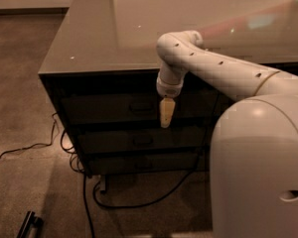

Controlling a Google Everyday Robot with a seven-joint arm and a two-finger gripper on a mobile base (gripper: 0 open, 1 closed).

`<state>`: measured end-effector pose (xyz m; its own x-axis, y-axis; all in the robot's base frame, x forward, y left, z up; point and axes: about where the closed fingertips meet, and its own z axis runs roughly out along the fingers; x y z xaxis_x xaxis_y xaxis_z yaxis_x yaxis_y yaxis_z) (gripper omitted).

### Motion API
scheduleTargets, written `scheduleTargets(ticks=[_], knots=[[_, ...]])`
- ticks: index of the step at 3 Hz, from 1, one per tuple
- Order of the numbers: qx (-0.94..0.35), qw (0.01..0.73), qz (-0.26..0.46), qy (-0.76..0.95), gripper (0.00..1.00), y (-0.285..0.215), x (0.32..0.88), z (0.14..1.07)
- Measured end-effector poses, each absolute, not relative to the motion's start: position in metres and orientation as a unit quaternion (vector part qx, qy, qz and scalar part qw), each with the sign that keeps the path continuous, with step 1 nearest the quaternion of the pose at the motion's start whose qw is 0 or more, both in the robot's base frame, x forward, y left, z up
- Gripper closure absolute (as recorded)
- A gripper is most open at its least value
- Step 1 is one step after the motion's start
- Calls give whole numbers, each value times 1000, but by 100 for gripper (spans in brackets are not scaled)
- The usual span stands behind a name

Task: Open top drawer

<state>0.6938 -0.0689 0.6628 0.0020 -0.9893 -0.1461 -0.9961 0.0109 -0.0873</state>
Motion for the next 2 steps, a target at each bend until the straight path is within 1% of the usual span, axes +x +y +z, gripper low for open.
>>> scheduleTargets(ticks=[1,2], knots=[[-702,80,20,707,19,-70,693,660],[-697,71,23,713,42,-75,692,651]])
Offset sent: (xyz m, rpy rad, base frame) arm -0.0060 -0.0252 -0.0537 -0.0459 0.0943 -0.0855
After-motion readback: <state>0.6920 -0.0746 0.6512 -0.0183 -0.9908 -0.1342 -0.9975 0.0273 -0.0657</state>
